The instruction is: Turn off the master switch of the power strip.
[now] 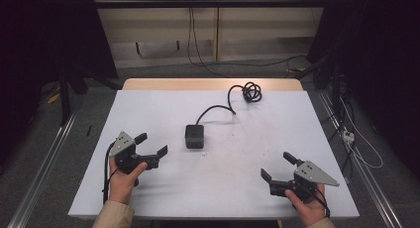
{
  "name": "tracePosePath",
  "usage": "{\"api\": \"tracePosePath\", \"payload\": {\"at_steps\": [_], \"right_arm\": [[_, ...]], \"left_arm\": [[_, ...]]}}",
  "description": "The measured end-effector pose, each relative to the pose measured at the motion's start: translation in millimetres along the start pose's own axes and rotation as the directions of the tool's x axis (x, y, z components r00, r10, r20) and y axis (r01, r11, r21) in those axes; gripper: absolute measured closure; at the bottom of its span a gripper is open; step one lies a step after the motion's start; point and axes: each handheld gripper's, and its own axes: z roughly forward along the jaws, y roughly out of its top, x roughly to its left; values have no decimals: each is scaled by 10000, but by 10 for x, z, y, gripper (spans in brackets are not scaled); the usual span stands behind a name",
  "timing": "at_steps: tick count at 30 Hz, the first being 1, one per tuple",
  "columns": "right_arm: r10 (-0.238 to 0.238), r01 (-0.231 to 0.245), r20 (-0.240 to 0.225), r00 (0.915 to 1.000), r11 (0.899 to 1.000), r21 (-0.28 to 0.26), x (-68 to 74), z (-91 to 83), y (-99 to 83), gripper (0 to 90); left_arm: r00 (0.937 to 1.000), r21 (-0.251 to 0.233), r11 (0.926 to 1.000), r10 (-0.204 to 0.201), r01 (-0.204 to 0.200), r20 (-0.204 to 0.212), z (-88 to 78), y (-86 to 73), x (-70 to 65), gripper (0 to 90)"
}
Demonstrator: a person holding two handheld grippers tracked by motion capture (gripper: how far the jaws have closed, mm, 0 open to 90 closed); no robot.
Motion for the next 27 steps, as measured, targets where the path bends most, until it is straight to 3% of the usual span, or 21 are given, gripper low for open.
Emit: {"api": "tracePosePath", "payload": {"at_steps": [20, 27], "right_arm": [[-38, 38, -50, 10000, 10000, -2, 0, 6, 1, 30], [-37, 37, -65, 10000, 10000, -6, -1, 4, 1, 31]], "left_arm": [[9992, 150, 9994, 300, -304, 246, 216, 57, -66, 41], [9992, 129, 9997, 210, -214, 341, 275, 83, -87, 42]]}}
